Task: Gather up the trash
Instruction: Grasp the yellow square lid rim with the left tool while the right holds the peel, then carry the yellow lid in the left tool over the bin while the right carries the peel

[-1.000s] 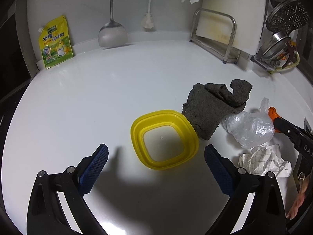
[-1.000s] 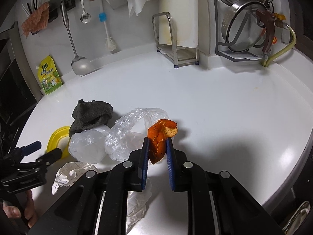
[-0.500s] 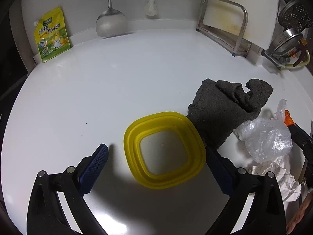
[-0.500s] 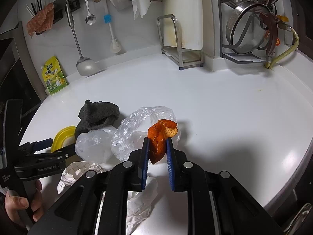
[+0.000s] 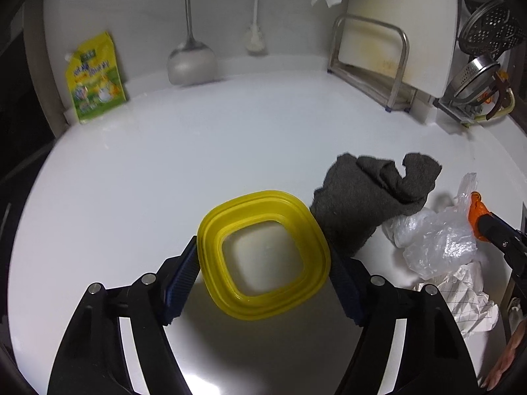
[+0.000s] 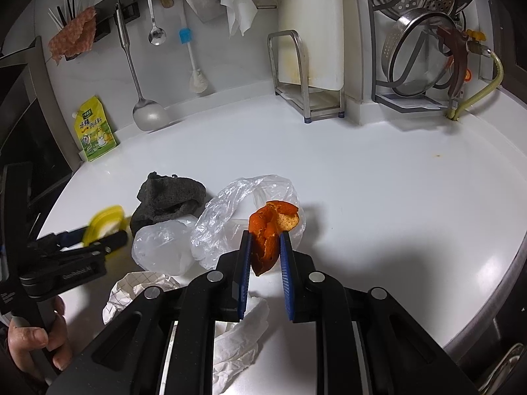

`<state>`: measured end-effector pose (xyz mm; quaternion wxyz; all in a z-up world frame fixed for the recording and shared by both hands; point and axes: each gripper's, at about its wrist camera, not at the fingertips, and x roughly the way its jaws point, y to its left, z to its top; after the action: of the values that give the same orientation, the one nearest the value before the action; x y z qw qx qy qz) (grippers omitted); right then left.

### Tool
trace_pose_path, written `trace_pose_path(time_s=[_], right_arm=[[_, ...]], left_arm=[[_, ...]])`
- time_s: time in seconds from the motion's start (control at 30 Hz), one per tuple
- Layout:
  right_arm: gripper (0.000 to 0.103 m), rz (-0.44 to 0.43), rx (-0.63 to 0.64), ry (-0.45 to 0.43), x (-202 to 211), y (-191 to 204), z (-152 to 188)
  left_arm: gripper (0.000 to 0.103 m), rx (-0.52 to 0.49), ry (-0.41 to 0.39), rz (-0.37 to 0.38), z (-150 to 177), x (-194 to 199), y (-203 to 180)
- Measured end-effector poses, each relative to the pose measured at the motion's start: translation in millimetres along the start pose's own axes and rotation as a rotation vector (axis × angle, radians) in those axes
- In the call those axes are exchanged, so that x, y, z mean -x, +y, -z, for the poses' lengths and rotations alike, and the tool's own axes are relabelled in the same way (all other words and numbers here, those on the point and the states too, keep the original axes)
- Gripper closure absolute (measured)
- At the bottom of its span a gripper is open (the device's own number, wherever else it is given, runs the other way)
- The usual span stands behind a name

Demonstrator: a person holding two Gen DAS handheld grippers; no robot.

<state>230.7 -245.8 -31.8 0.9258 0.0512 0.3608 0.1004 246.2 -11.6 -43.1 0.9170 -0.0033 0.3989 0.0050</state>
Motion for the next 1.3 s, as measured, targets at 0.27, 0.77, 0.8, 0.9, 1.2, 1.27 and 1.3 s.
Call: trace_pose_path(time_s=[0.27,0.77,0.8,0.9,1.2,1.27,1.3], right_arm=[[0.086,0.03,0.004,-0.035,14.3,1.8,6.6],[0.086,0.049,-0.062,-0.142,81.9,-9.0,55.0],[0.086,0.048,-0.063,-0.143,86.3,-8.2,61.6],[0.086,0.039,-0.07,-0.145,97.4,-4.6,77.1],[0.086,0.04,-0.071,-0.203,155.5,35.2,119.0],[0.086,0.035,-0.078,-0.203,163.9,45.6,133.4],[0.086,0.036,-0.082,-0.203,167.8,51.8,143.2]], left_arm=[[0.031,-0.021,-0.118,-0.01,3.5,44.5,8.4],[0.031,-0.009,-0.136,0.03,78.6,103.8,21.5],[0.031,-0.009,-0.13,0.032,84.2,107.3,23.0],[0.031,-0.017,-0.142,0.04,98.5,122.3,26.6],[0.031,-0.056,-0.204,0.053,131.5,170.6,31.5],[0.031,-0.064,-0.209,0.064,138.6,178.6,31.3],[0.031,-0.074,-0.213,0.067,143.3,182.9,30.6]])
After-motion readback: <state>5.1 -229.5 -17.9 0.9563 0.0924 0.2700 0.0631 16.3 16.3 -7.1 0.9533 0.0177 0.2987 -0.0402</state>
